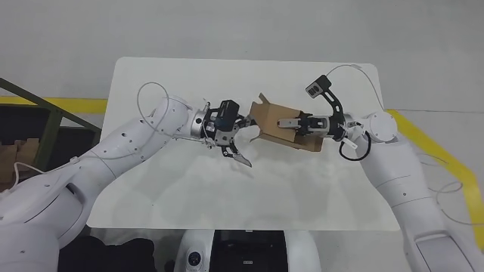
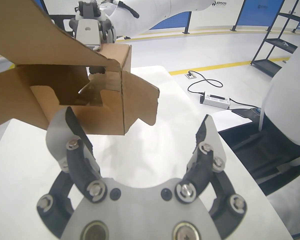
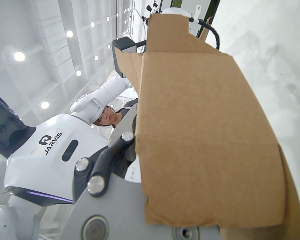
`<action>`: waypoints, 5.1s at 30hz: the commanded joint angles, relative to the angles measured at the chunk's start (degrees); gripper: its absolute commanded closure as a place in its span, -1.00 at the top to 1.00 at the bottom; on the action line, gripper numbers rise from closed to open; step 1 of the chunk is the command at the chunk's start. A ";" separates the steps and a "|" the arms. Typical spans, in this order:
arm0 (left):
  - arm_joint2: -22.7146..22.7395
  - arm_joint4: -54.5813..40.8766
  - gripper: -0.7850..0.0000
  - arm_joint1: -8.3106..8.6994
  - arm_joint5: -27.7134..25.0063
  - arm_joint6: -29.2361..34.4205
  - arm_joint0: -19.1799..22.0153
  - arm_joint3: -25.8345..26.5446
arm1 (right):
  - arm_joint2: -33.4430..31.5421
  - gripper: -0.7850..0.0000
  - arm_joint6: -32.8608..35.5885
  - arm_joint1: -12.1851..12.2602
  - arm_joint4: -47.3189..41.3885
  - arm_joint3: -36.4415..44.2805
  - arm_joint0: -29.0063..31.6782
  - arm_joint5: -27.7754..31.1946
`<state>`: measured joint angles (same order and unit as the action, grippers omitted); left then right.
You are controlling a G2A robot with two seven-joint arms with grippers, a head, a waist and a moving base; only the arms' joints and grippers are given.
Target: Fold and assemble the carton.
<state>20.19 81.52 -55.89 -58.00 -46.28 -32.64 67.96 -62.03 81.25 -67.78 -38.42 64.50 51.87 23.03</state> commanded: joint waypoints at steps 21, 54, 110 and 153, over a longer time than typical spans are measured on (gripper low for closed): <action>-0.49 -2.25 0.56 0.89 0.00 0.00 0.21 1.40 | 0.53 -1.00 0.02 0.13 0.04 0.04 -0.17 -0.02; -2.03 -7.77 -0.33 2.25 0.00 0.00 0.73 1.80 | -0.02 -1.00 0.00 0.91 -0.35 1.38 0.87 0.01; -5.71 -14.25 -0.40 0.28 0.00 3.72 4.59 -0.97 | 1.61 -1.00 -0.70 1.48 -0.29 2.65 0.70 0.70; 4.78 -56.69 1.00 0.84 0.56 35.68 1.46 -7.27 | 4.89 -1.00 1.07 2.47 4.57 10.14 1.57 -1.07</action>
<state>24.79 25.83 -54.87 -57.68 -11.79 -31.23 60.80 -57.26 82.36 -65.33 -33.90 74.48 53.47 21.93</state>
